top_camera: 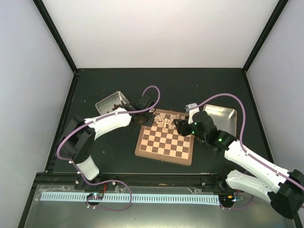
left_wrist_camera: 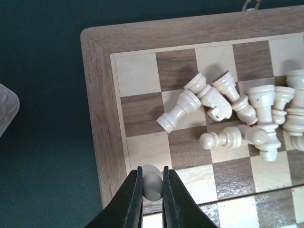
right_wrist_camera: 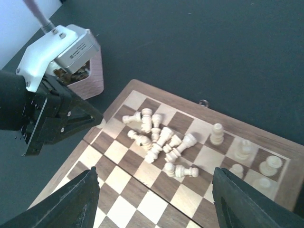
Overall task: Set up the chess pieces on the board
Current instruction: Place the chess piece on the chessboard.
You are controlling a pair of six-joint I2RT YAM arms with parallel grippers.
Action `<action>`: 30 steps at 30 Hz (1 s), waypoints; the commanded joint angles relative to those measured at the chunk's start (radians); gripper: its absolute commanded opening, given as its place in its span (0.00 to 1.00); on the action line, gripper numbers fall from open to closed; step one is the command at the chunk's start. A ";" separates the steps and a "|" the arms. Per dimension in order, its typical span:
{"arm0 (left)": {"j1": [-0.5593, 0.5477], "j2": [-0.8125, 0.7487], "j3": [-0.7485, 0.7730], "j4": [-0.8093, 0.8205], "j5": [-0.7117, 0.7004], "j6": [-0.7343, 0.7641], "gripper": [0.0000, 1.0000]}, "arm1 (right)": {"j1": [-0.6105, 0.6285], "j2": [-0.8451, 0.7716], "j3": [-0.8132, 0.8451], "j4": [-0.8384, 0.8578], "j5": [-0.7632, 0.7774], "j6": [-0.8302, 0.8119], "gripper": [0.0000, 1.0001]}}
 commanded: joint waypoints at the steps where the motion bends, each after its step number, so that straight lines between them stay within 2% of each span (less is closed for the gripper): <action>1: -0.012 0.046 0.056 -0.025 -0.077 0.007 0.02 | 0.002 -0.029 -0.020 0.027 0.112 0.043 0.66; 17: -0.004 0.154 0.092 0.035 -0.084 0.013 0.02 | 0.002 -0.008 -0.019 0.021 0.114 0.052 0.67; 30: 0.015 0.188 0.119 0.032 -0.100 -0.004 0.11 | 0.002 -0.001 -0.009 0.012 0.103 0.061 0.67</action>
